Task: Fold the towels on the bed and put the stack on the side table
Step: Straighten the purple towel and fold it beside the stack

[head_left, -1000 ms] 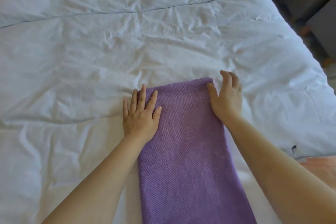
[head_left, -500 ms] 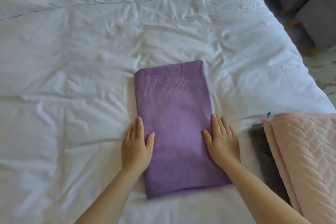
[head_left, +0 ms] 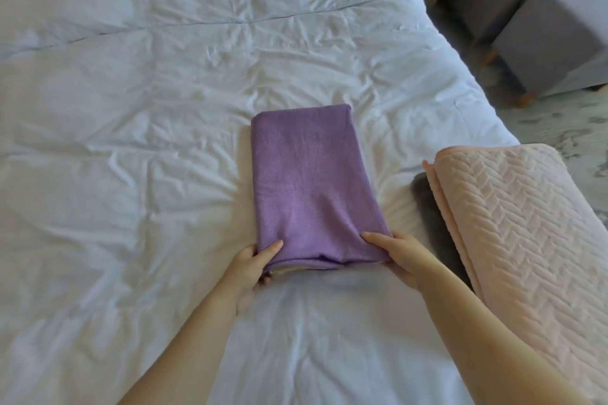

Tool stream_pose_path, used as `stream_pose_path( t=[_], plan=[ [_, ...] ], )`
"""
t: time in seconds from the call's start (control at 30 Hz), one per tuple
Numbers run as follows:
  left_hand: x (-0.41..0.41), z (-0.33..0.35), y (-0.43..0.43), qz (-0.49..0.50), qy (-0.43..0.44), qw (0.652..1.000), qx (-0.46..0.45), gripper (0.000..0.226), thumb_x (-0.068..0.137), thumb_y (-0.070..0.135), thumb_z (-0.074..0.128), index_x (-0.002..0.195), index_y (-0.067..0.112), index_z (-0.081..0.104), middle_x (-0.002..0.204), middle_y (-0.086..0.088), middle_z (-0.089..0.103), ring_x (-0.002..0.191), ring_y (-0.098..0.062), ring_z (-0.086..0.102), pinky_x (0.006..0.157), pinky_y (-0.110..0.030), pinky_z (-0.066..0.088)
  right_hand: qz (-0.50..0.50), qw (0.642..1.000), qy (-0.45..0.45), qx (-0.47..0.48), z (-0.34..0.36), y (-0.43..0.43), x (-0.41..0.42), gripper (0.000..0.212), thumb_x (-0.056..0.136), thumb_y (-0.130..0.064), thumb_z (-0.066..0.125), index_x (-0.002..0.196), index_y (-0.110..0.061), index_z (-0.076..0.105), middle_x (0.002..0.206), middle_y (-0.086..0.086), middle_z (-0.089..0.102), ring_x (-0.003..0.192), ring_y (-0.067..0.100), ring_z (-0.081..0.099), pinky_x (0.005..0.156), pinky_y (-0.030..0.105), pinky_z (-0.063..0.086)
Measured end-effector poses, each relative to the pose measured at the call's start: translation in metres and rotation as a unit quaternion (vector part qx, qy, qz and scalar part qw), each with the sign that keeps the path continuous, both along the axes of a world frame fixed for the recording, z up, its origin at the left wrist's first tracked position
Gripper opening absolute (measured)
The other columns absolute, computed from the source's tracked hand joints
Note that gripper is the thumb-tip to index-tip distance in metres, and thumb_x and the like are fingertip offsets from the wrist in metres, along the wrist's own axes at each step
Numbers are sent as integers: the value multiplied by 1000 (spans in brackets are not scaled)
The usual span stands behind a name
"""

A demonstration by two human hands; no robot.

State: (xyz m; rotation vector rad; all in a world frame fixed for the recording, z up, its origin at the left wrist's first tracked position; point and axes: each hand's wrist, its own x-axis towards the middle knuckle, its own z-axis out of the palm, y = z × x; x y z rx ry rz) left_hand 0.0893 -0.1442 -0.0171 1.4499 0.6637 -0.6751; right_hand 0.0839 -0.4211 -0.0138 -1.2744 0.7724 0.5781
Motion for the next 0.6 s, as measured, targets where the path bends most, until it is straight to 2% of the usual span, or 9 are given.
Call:
stream_pose_path(
  t=[0.1,0.17,0.27,0.37,0.4,0.47,0.6],
  plan=[
    [-3,36,11,25,-3,995,-93,7,82,18,70,79,14,64,55,2,52,43,-7,44,38,-16,34,-41,998,1,48,33,2,-13,22,83,-11,67,104,-4,66,84,5,72,71,13,68,69,30,57],
    [-5,67,14,15,-14,994,-104,11,82,15,69,74,14,61,56,0,46,44,-8,42,39,-16,33,-75,995,-10,57,59,4,-21,14,86,-9,63,97,-1,65,73,8,64,59,13,61,61,28,56],
    [2,118,6,7,-43,996,-83,15,86,13,66,72,12,60,50,1,44,41,-7,40,37,-14,32,-117,992,-42,5,106,4,-24,10,88,-12,65,89,-2,64,63,5,59,52,11,59,51,23,53],
    [22,170,-10,3,-75,995,-68,10,88,18,66,82,10,64,53,1,46,41,-7,40,37,-15,35,-148,984,-81,-62,157,-1,-8,6,88,-17,66,85,-15,61,59,3,54,40,9,54,40,18,47],
    [30,185,-16,7,-85,994,-69,10,88,19,66,83,10,66,54,1,46,41,-7,40,37,-15,36,-157,981,-94,-72,173,-6,0,8,87,-17,65,83,-18,59,58,3,51,38,9,53,38,17,44],
    [49,213,-30,23,-106,991,-73,13,87,20,67,80,9,66,55,0,45,39,-8,38,38,-15,37,-177,976,-104,-72,203,-18,18,15,86,-19,66,76,-14,55,54,4,49,36,10,52,36,16,42],
    [89,257,-63,70,-139,983,-96,16,84,21,69,73,10,65,53,2,48,37,-6,38,39,-14,40,-171,975,-131,-56,246,-48,59,18,86,-24,67,79,-9,59,63,7,51,36,9,53,35,15,42]
  ],
)
